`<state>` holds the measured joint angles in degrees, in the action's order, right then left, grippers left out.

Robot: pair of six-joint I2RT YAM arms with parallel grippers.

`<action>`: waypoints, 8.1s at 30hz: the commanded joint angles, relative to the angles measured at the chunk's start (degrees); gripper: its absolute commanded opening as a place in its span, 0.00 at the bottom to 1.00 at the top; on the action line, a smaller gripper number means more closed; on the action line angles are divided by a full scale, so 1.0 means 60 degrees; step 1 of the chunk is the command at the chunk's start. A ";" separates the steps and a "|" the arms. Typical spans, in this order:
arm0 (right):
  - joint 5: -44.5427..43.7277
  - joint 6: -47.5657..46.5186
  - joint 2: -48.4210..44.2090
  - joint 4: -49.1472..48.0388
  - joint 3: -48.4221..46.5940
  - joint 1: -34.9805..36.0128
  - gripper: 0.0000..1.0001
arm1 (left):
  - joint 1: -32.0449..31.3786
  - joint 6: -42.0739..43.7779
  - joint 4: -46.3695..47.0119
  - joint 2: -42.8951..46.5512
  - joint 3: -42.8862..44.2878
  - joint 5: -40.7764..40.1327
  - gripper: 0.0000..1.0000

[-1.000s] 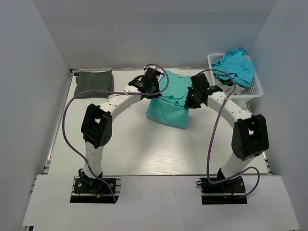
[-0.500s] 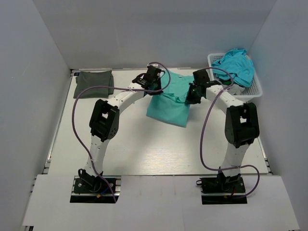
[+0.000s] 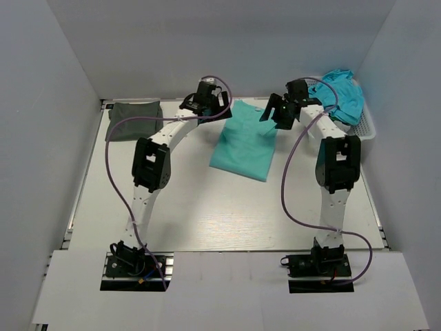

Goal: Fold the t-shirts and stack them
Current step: Fold the folded rectangular tshirt in 1/3 of the way, then grab one side of the 2/3 rectangular tshirt with both arms, then fold the long partially folded tshirt into a neat square, then put the neatly folded tshirt into the corner of the board with the left arm

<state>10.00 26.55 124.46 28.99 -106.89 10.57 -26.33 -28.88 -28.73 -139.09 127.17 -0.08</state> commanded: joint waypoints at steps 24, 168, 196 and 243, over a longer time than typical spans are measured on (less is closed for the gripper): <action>0.1805 0.0541 -0.4485 -0.2180 0.8513 0.0640 0.87 | -0.0168 0.0625 0.0057 0.3201 -0.6810 0.1141 0.70; 0.3900 -0.0980 -0.2841 -0.1670 0.6392 -0.0020 0.90 | -0.0973 -0.0502 -0.0105 0.4528 -0.8243 0.3880 1.00; 0.1206 -0.1128 -0.7282 0.0280 0.7575 0.0656 0.90 | -0.1177 0.0301 -0.0398 0.5149 -0.8906 0.1478 1.00; -0.0597 -0.1012 -0.9274 0.1539 0.8484 0.0450 0.90 | -0.1398 0.4094 -0.1202 0.7859 -0.5979 -0.3707 0.00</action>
<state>7.75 20.75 70.46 36.86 -55.59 13.50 -35.73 -10.26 -34.98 -93.43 87.74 -18.26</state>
